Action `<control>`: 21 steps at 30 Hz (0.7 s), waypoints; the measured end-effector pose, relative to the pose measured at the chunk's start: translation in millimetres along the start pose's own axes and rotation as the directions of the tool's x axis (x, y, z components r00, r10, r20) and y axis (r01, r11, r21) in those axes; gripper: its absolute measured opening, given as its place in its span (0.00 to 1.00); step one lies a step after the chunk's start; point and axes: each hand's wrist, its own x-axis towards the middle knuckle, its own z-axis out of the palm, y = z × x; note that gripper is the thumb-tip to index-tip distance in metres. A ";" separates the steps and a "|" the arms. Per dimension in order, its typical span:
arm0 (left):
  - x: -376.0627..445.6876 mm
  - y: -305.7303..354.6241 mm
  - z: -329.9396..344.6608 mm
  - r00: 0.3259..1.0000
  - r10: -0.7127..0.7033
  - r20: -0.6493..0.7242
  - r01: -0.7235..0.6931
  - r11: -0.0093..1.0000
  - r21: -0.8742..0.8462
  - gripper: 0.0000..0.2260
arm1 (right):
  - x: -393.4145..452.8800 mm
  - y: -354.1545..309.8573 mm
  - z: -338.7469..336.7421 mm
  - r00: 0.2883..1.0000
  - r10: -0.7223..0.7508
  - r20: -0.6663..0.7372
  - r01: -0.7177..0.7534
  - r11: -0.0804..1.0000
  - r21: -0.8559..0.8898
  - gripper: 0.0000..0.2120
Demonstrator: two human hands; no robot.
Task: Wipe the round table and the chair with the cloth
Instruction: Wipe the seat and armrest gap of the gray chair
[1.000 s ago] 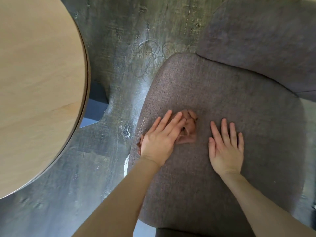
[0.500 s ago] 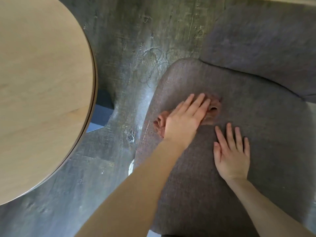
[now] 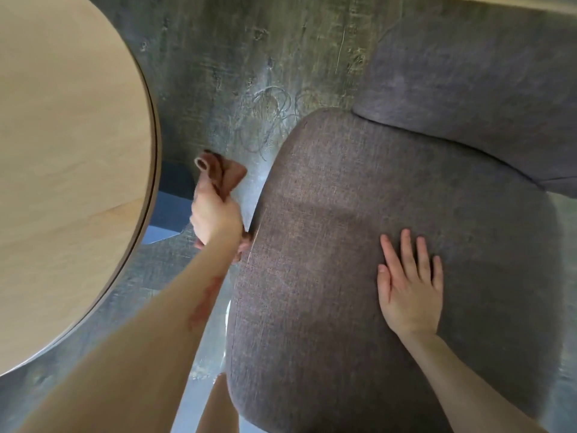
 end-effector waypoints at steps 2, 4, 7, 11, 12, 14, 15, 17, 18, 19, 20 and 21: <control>-34.0 2.4 5.1 0.945 0.321 0.058 -0.324 0.945 0.038 0.26 | 0.7 1.1 1.3 1.000 -0.002 -0.004 0.002 1.000 0.006 0.23; -76.9 -2.4 16.1 0.628 0.761 0.164 -0.777 0.626 0.073 0.28 | -0.7 1.6 3.2 1.000 -0.005 -0.009 0.005 1.000 0.002 0.23; -116.4 -42.8 30.8 0.195 0.900 0.391 -0.981 0.175 0.085 0.19 | 1.1 2.3 2.6 1.000 -0.014 -0.025 0.013 1.000 -0.003 0.24; -109.5 -90.3 20.3 0.080 0.888 0.453 -0.994 0.034 0.107 0.15 | -0.3 1.3 0.7 1.000 0.002 -0.015 -0.001 1.000 0.014 0.23; -101.5 -96.0 14.2 0.079 0.897 0.435 -0.992 0.029 0.121 0.14 | 0.1 1.2 -0.1 1.000 0.009 -0.005 -0.009 1.000 0.020 0.23; -85.7 -106.7 -0.9 0.118 0.906 0.405 -0.986 0.060 0.155 0.14 | 0.8 1.2 -1.6 1.000 0.013 0.015 -0.014 1.000 0.027 0.24; -77.0 -114.0 -8.4 0.170 0.904 0.393 -0.980 0.113 0.163 0.16 | 0.6 1.0 -1.7 1.000 0.011 0.018 -0.012 1.000 0.025 0.24; -63.3 -123.1 -23.6 0.415 0.844 0.340 -0.909 0.369 0.194 0.24 | 0.0 0.6 -0.9 1.000 0.006 0.013 -0.007 1.000 0.019 0.24; -59.4 -122.3 -30.7 0.615 0.735 0.287 -0.788 0.586 0.189 0.27 | 0.1 0.3 -0.5 1.000 0.007 0.010 -0.007 1.000 0.019 0.24; -56.9 -116.3 -35.4 0.819 0.538 0.201 -0.569 0.806 0.162 0.26 | 0.3 0.2 0.1 1.000 0.008 0.009 -0.009 1.000 0.022 0.24; -54.6 -110.0 -33.7 0.951 0.288 0.111 -0.298 0.951 0.084 0.25 | 0.0 0.2 0.6 1.000 0.009 0.012 -0.009 1.000 0.026 0.24; -57.1 -98.1 -29.9 0.995 0.089 0.055 -0.090 0.996 0.018 0.24 | -0.6 0.2 0.8 1.000 0.008 0.016 -0.009 0.999 0.030 0.24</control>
